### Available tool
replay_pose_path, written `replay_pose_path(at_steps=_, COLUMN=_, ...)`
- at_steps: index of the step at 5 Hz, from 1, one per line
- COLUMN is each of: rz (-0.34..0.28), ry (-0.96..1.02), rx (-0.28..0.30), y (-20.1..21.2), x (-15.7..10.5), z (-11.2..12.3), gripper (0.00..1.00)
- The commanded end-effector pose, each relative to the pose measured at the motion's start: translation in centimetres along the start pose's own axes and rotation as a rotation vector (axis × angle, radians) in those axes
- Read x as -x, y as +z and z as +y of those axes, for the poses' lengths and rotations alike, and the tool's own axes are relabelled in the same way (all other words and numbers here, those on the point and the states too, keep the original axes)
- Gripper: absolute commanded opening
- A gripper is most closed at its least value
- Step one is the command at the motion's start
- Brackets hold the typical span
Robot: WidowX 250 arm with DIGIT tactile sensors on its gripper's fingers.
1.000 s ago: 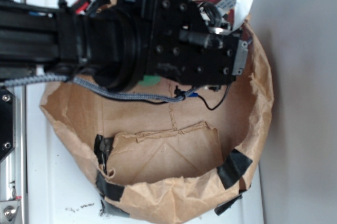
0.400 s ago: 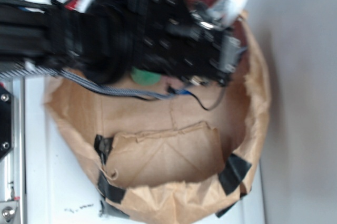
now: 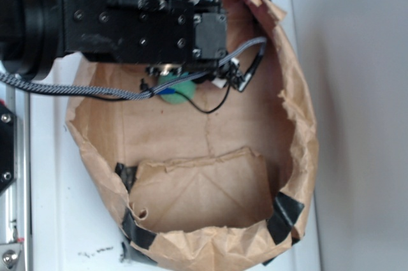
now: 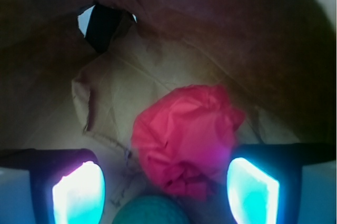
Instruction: Grab the red paper.
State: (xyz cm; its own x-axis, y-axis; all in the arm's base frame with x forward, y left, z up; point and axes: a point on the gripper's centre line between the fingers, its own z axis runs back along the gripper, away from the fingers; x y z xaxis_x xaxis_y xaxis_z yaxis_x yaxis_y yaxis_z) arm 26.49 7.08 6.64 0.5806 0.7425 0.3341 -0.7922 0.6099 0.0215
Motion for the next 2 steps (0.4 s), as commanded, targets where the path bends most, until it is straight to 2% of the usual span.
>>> replay_pose_path(at_steps=1, rz=-0.111, ry=0.021, rx=-0.054, y=-0.8, x=-0.8, z=-0.2, gripper=1.00)
replay_pose_path(at_steps=2, rz=-0.107, ry=0.033, rx=-0.114, y=-2.6, x=-1.1, z=0.2, gripper=1.00)
